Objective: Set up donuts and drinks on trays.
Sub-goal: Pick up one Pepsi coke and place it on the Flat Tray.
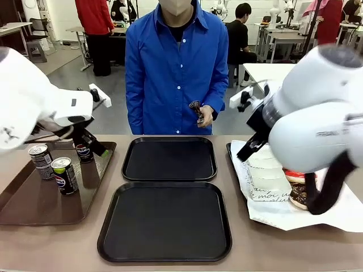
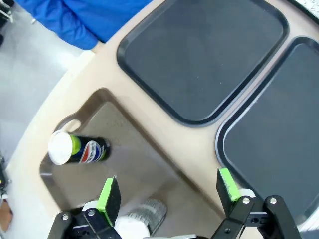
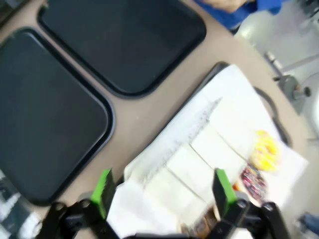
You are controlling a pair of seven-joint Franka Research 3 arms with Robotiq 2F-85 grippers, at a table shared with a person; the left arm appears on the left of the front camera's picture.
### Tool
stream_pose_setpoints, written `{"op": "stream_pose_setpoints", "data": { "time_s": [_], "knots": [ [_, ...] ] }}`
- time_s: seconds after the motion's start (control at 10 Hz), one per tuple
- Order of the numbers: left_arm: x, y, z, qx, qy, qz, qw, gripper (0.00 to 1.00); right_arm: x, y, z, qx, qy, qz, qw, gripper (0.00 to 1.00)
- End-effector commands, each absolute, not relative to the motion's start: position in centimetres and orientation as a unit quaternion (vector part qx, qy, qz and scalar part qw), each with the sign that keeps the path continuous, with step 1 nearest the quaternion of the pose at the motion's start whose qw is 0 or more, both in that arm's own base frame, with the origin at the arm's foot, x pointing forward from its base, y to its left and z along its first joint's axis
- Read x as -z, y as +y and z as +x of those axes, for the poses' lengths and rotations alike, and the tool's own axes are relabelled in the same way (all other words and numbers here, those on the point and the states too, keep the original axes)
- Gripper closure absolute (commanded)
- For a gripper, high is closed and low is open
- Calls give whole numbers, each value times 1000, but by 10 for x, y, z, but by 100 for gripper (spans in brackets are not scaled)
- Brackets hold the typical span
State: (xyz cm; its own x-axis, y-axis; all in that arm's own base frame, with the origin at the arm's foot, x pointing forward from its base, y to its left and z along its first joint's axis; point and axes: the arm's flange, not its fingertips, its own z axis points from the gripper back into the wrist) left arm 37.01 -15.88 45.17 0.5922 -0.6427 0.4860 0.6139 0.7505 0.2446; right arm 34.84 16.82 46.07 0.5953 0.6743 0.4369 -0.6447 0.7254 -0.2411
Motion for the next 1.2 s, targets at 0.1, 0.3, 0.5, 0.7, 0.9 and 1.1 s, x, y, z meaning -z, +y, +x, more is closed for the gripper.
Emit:
{"op": "stream_pose_setpoints", "data": {
  "time_s": [0.1,0.3,0.5,0.7,0.9,1.1],
  "knots": [
    [-421,-106,230,353,-242,48,903,0,-435,90,152,-377,-243,-77,890,0],
    [-425,-100,217,348,-258,46,900,0,-426,82,148,-372,-253,-90,888,0],
    [-498,-147,326,357,-243,47,901,0,-542,146,261,-373,-240,-67,894,0],
    [-498,-147,326,357,-243,47,901,0,-542,146,261,-373,-240,-67,894,0],
    [-508,-114,336,264,-267,-207,904,0,-528,96,264,-248,-243,169,922,0],
    [-504,-50,341,112,-277,-467,832,0,-472,18,279,-104,-215,408,881,0]
  ]
}}
